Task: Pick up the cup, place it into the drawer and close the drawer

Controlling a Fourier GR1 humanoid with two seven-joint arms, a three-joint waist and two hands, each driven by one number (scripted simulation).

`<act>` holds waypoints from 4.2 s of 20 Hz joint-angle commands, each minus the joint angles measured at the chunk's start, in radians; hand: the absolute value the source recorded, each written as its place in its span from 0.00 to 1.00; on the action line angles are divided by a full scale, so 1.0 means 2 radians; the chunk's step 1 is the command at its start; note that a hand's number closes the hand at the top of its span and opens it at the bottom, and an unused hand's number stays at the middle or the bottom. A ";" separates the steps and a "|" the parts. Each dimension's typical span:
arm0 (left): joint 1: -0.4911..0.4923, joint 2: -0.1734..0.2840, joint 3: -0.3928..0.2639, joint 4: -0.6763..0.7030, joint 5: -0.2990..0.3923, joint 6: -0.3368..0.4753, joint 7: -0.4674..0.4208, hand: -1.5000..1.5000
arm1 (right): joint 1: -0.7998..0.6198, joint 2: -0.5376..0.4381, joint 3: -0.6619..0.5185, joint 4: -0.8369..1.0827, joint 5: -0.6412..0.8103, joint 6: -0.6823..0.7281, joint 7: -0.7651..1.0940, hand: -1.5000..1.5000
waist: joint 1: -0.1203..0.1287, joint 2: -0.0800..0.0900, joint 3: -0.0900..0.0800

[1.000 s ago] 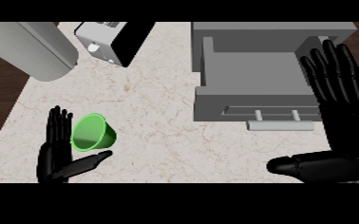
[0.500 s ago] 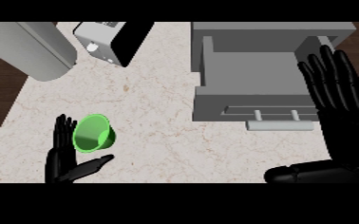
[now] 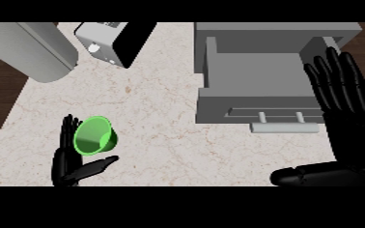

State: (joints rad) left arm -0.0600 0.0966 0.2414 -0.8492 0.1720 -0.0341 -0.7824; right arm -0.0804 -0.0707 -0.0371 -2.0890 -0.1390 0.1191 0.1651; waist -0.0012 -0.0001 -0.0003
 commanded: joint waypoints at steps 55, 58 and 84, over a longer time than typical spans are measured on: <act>-0.092 -0.020 -0.091 -0.166 0.047 -0.077 0.052 1.00 | 0.004 -0.006 -0.015 0.014 -0.009 0.016 -0.009 0.00 | 0.004 -0.002 0.001; -0.116 -0.020 -0.103 -0.219 0.058 -0.068 0.121 1.00 | -0.003 -0.010 -0.012 -0.006 -0.015 0.009 0.025 0.00 | 0.003 -0.002 0.000; -0.421 -0.048 -0.161 -0.178 0.028 0.142 0.325 1.00 | 0.022 -0.007 -0.025 0.027 -0.004 0.026 -0.039 0.00 | -0.004 0.000 0.000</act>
State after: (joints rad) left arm -0.8390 0.0028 -0.0452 -1.2136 0.2152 0.1953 -0.1893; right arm -0.0852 -0.0924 -0.0894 -2.0556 -0.1588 0.1485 0.1501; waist -0.0111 0.0010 0.0001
